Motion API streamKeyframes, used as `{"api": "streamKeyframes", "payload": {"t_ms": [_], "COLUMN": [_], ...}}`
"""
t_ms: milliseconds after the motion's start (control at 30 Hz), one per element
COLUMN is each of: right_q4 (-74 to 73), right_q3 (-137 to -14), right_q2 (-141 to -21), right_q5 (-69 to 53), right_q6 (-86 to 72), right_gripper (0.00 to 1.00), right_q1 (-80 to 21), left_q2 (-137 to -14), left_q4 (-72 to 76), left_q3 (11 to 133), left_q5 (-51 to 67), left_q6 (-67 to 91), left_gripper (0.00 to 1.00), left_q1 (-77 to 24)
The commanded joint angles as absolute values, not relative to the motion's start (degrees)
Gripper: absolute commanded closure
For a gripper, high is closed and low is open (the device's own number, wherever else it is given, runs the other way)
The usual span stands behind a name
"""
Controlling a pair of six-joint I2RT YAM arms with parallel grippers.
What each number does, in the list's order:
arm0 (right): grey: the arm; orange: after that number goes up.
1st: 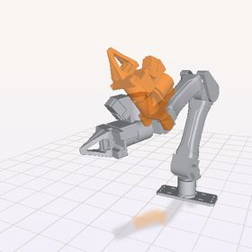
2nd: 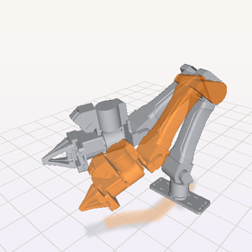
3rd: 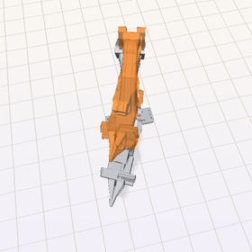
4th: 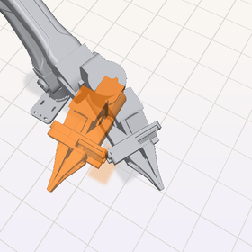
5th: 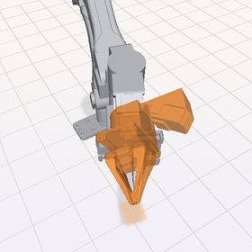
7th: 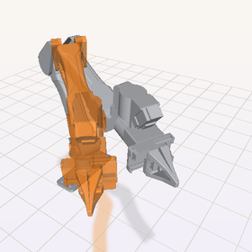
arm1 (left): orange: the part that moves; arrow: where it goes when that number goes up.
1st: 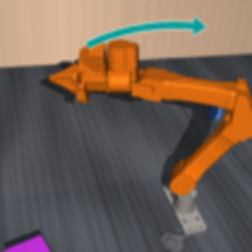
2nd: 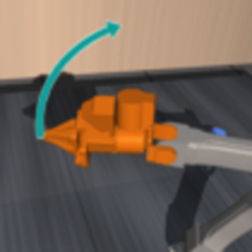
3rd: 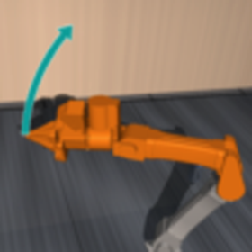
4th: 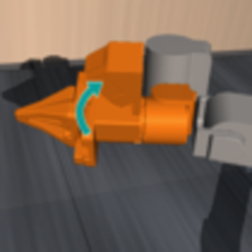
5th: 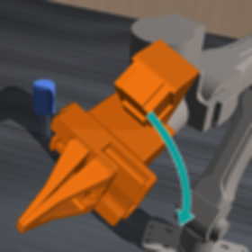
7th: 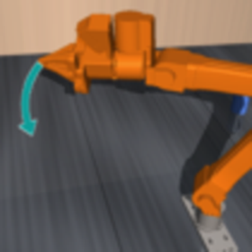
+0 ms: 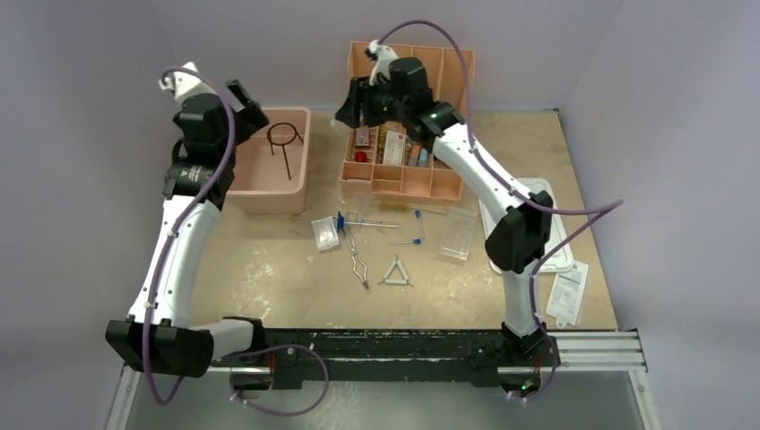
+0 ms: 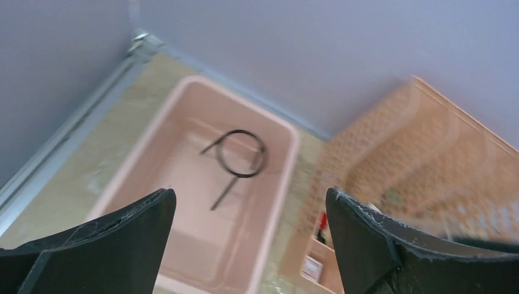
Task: Organize the chemistry lab equipment
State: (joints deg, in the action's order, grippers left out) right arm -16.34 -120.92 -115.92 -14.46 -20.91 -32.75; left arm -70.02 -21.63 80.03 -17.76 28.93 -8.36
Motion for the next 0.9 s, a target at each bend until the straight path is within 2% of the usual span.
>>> {"api": "streamKeyframes", "payload": {"t_ms": [0,100,300,633,767,800,867], "right_q4": [-17.34,-14.36,-10.52,-8.12,-9.91,-9.87,-9.68], "right_q3": [-128.08,-128.79,-133.05,-135.88,-137.4,-136.84,-135.67], "right_q2": [-118.35,-120.06,-124.58,-131.69,-133.29,-133.29,-133.41], "right_q5": [-6.74,-4.94,-4.35,-5.7,-4.57,-4.54,-5.01], "right_q6": [-15.32,-13.67,-12.05,-10.33,-7.46,-6.83,-6.26], "right_gripper": [0.46,0.46,0.46,0.45,0.45,0.45,0.44], "right_q1": [-37.93,-41.24,-45.79,-49.28,-49.39,-49.37,-49.33], "left_q2": [-72.62,-74.56,-80.23,-89.08,-89.35,-89.45,-90.02], "left_q4": [-31.42,-30.8,-26.23,-23.69,-25.31,-25.68,-26.3], "left_q3": [81.73,77.99,73.9,73.21,73.15,73.03,72.64], "left_q5": [-18.6,-10.75,-5.47,-0.87,1.82,2.25,3.28], "left_q6": [38.3,41.13,43.56,41.99,41.51,41.53,41.75], "left_gripper": [0.09,0.13,0.18,0.26,0.36,0.42,0.48], "left_q1": [2.49,10.79,17.96,19.81,19.78,19.73,19.77]}}
